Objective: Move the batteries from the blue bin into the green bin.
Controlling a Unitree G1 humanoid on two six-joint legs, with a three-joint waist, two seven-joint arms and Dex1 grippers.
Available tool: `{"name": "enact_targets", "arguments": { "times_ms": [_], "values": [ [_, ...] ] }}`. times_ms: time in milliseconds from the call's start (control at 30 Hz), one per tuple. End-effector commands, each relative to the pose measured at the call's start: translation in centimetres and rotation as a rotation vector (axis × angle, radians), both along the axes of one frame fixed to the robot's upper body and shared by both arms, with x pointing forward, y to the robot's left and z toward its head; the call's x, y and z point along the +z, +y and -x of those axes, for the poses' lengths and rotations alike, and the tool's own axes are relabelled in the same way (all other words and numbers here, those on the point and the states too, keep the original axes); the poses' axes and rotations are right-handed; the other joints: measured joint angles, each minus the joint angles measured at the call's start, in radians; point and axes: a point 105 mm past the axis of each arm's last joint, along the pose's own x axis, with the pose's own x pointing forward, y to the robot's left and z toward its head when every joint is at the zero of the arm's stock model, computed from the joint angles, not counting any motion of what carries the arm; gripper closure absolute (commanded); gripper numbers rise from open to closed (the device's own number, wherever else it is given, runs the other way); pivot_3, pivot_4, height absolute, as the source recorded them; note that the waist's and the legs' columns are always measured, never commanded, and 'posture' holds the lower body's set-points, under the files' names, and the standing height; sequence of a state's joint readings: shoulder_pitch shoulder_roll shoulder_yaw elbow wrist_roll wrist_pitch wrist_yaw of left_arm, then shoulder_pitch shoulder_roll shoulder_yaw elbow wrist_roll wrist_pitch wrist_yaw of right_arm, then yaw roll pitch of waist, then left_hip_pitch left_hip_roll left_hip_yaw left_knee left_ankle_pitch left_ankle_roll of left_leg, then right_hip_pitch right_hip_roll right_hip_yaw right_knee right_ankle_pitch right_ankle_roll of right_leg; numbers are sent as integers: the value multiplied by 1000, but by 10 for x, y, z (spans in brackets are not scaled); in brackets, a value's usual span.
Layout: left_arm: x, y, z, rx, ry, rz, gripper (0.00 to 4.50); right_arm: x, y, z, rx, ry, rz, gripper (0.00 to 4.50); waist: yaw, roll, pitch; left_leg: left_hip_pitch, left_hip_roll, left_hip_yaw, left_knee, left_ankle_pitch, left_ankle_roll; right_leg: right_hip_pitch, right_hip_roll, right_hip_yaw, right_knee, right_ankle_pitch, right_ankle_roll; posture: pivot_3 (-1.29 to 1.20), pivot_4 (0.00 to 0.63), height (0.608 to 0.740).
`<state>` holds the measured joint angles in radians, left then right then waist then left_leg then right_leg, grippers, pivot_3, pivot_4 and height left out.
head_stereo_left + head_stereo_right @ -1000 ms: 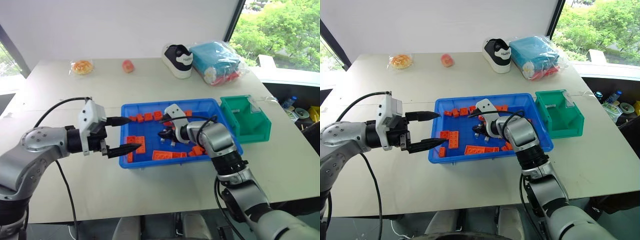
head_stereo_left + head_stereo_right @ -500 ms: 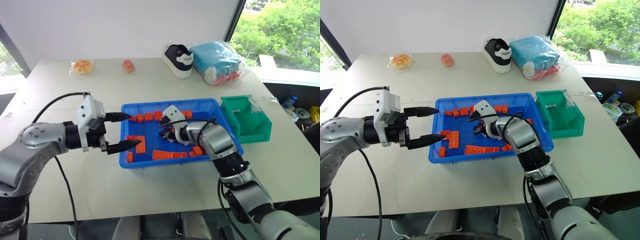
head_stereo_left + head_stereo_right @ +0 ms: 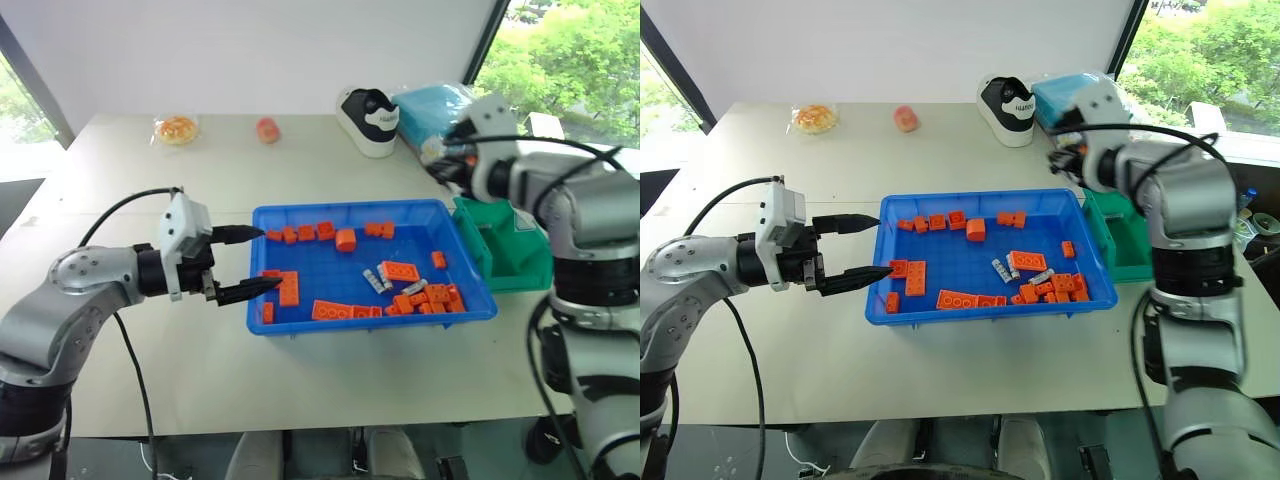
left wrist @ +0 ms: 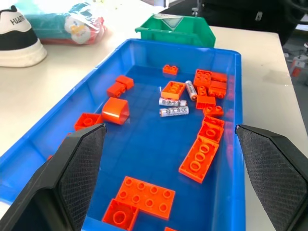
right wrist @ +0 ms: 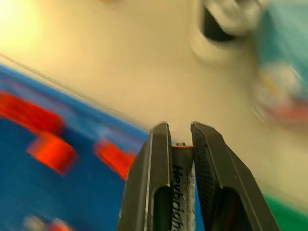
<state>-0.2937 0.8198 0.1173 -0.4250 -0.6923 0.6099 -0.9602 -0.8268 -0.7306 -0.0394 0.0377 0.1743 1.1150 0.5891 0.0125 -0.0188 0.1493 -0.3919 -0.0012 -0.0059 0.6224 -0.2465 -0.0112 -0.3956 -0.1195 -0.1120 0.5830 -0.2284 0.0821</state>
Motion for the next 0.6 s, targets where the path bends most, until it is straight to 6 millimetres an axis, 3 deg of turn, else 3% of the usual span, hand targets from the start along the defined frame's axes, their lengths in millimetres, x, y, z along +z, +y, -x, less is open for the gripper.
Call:
{"name": "enact_targets", "arguments": {
  "times_ms": [33,233,367,400,533,600],
  "values": [
    [8,-6,-1,-28,-46,6,0,7,-33,-3,-116,-77,47,3966,-4,4,2,0,0,1,0,0,0,1,-1,1,0,0,0,0,150,707],
    [9,-11,-4,-36,-54,18,0,-12,-58,-2,-194,-73,109,3966,-9,4,3,1,0,2,-3,0,1,-1,2,0,2,4,2,0,150,707],
    [10,-11,-4,-35,-58,20,0,-12,-56,-4,-186,-89,95,2552,-4,4,3,1,1,2,-3,0,1,-1,1,0,2,2,1,0,150,707],
    [10,-11,-3,-35,-58,19,0,-8,-53,-5,-165,-103,101,1966,-3,4,3,1,2,2,-2,0,1,0,1,0,2,1,0,0,150,707],
    [9,-9,1,-45,-49,4,0,18,-18,-3,17,-175,68,1966,0,5,3,1,2,1,-1,0,1,0,1,0,1,1,0,0,150,707],
    [8,-9,3,-53,-42,-3,0,19,18,9,181,-147,46,1966,-1,5,3,1,2,1,-1,0,1,0,1,0,1,1,0,0,150,707]
  ]
}}
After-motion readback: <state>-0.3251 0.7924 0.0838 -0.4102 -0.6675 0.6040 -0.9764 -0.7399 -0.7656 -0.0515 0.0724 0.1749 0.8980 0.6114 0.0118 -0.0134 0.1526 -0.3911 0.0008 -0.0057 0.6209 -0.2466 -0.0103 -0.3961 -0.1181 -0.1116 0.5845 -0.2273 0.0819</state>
